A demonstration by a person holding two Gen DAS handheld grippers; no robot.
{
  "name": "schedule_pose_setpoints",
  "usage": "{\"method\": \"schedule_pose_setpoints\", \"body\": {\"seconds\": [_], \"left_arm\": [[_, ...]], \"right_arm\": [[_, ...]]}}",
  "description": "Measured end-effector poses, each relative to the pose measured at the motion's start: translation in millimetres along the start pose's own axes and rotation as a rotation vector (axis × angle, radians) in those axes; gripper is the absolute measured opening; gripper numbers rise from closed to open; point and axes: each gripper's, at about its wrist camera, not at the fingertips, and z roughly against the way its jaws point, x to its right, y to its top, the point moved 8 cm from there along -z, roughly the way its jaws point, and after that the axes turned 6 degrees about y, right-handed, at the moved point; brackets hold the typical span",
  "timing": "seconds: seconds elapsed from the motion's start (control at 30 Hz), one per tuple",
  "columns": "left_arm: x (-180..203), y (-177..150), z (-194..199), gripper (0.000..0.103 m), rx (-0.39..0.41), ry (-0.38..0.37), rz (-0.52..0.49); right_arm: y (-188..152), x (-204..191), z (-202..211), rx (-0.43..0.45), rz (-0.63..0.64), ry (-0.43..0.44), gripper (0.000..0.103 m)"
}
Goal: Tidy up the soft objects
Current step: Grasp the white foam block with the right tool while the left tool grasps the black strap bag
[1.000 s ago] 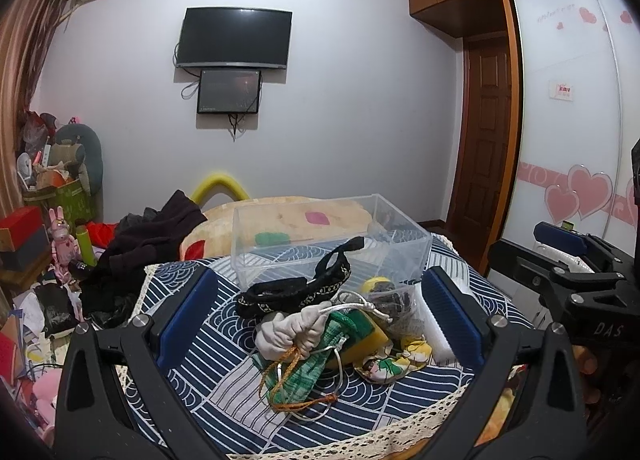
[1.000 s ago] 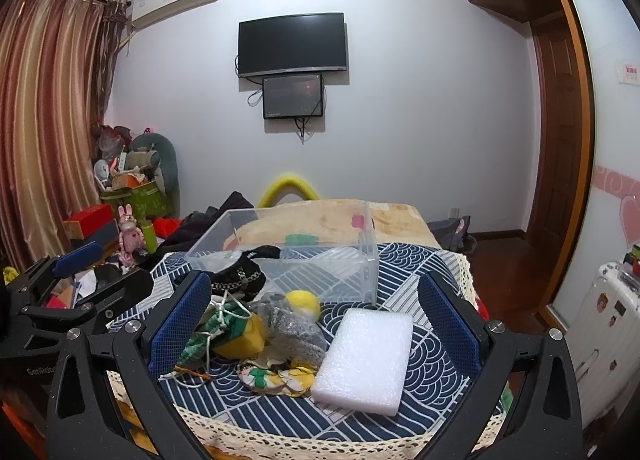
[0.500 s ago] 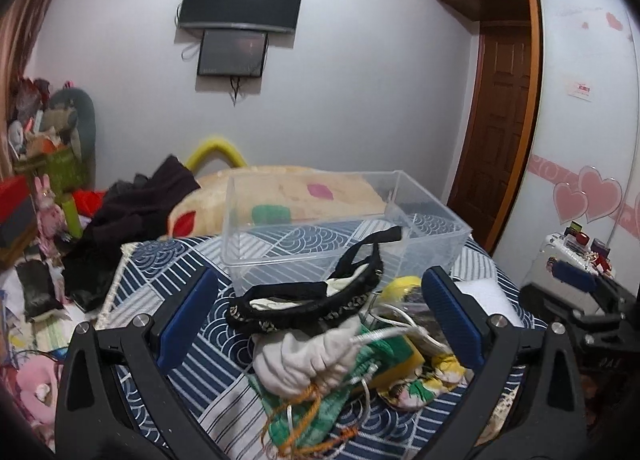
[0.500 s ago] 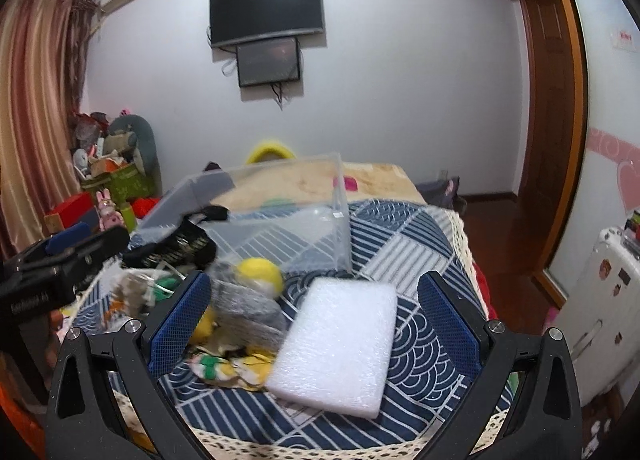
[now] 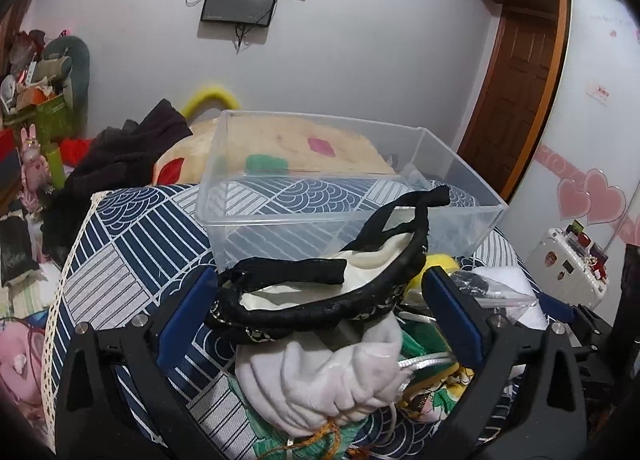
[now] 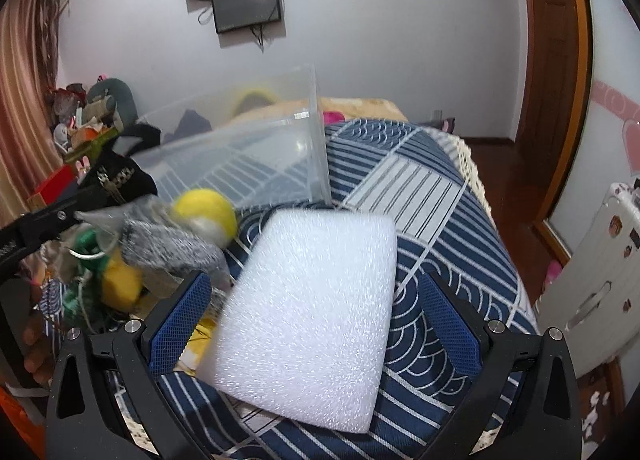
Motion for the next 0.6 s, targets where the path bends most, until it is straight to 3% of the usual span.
{"method": "schedule_pose_setpoints", "body": {"seconds": [0.1, 0.23, 0.4, 0.43, 0.47, 0.57, 0.6], "left_arm": [[-1.0, -1.1, 0.9, 0.096, 0.012, 0.001, 0.003], [-3.8, -3.1, 4.0, 0.081, 0.023, -0.003, 0.01], [-5.2, -3.5, 7.3, 0.064, 0.032, -0.005, 0.002], [-5.2, -4.3, 7.7, 0.052, 0.031, -0.011, -0.001], [-4.9, -5.3, 8.4, 0.033, 0.03, -0.016, -0.003], [1.0, -8.1, 11.5, 0.017, 0.014, -0.068, -0.017], [3.3, -8.8, 13.0, 0.017, 0.014, -0.077, -0.025]], "right_arm": [[-3.0, 1.5, -1.7, -0.015, -0.009, 0.0, 0.101], [-3.2, 2.6, -0.1, -0.019, -0.02, 0.014, 0.088], [-5.2, 3.8, 4.7, -0.008, -0.009, 0.006, 0.086], [-5.6, 3.5, 5.7, -0.006, -0.005, 0.002, 0.086], [-6.0, 2.9, 5.8, -0.003, -0.001, 0.0, 0.086], [-5.8, 5.5, 9.3, 0.011, -0.002, -0.007, 0.085], [-4.7, 6.9, 10.8, 0.017, -0.005, -0.009, 0.085]]}}
